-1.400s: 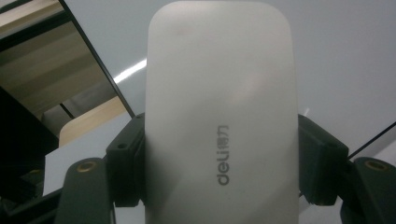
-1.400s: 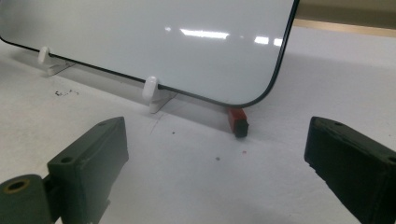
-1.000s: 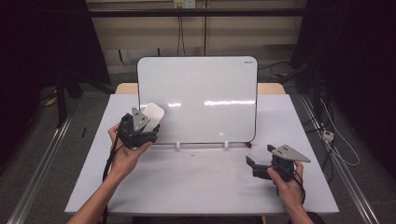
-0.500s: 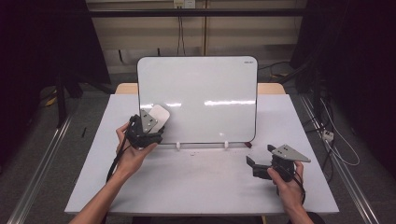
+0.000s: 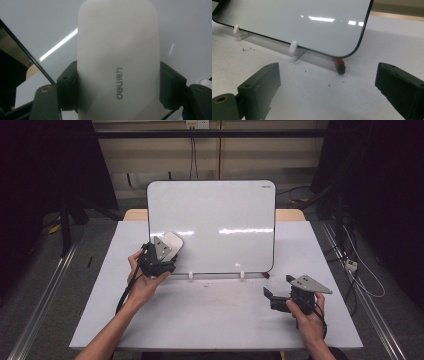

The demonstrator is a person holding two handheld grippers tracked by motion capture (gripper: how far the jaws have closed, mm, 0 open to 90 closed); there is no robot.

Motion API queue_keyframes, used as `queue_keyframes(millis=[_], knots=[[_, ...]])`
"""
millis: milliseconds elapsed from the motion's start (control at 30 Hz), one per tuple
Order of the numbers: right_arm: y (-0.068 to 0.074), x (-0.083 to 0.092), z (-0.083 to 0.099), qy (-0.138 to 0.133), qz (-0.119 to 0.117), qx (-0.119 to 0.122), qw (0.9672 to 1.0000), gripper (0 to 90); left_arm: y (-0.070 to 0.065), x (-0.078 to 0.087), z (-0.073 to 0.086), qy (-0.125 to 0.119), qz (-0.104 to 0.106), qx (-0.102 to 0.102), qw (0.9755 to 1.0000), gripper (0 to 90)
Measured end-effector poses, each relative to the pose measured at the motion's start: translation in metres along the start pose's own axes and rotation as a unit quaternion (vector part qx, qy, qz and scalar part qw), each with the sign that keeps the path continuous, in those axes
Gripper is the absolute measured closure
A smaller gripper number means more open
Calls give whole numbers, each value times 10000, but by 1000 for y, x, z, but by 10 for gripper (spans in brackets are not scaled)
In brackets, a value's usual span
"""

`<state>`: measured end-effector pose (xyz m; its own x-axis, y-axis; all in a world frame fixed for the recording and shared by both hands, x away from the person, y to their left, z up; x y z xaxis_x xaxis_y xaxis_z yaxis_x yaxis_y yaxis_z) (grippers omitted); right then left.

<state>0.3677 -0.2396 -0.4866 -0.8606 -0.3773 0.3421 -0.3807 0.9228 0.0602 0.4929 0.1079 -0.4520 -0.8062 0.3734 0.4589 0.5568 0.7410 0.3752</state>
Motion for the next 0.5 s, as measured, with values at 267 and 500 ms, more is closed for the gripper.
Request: queue_keyframes(millis=[267,500], knots=[[0,0,0,-8,1,10,10000,63,-1,-1,0,25,-76,-68,9999,309],[0,0,0,-4,7,8,10000,63,-2,-1,-1,2,-38,-45,10000,295]])
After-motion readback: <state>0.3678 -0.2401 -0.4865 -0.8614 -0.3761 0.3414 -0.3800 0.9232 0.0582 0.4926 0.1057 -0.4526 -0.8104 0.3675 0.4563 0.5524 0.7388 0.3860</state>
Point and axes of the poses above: each handheld gripper's, and its own axes: x roughly backward along the jaws, z roughly out of its underside, y roughly to its left, the point moved 9 cm from there along -x, roughly forward along the jaws, and after that the axes turned 6 degrees about -y, right-handed, at the moved point
